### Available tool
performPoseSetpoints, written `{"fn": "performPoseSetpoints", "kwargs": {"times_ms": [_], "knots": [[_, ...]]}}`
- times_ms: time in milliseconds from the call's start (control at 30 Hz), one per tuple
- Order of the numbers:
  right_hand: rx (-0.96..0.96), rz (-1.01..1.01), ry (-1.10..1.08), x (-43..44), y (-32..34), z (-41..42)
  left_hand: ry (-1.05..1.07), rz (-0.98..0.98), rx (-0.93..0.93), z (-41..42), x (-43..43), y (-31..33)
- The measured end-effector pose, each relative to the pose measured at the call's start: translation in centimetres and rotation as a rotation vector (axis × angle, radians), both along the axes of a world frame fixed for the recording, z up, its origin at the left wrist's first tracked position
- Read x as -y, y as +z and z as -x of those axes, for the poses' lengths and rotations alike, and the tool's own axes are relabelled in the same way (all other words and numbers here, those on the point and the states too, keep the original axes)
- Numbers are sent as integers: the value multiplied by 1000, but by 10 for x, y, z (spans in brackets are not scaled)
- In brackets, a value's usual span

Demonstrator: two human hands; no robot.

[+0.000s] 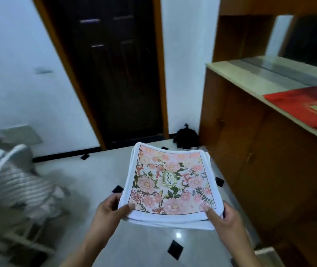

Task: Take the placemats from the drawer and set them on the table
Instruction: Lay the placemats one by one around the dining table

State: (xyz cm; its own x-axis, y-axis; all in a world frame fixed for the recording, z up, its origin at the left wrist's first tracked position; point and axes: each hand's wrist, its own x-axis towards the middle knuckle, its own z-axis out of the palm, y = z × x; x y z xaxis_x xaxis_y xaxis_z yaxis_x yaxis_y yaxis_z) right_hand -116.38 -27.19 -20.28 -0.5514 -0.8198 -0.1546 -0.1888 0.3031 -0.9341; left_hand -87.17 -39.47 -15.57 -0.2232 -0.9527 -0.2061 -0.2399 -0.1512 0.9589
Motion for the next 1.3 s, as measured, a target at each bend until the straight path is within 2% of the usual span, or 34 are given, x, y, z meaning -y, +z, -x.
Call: {"fn": "performPoseSetpoints", "kwargs": {"times_ms": [167,333,600,733,867,1000,1100,1300], "knots": [[-17,72,273,96,38,-121,302,51,-77,-141,11,24],[-27,142,562,183,56,-241,655,108,-118,-251,4,20],[3,202,1048,287,52,-449,1136,141,-118,-394,-31,9],[31,228,1327,310,42,-564,1409,145,-106,-441,-67,9],[24,213,1601,292,35,-674,1683,146,-40,-471,-124,7],[-8,229,1831,236,40,-765,1908,168,-44,-501,-189,2],[-22,238,1902,194,43,-821,2014,192,-58,-532,-231,-8],[4,206,1903,111,40,-937,2035,223,-25,-643,-310,-28]]}}
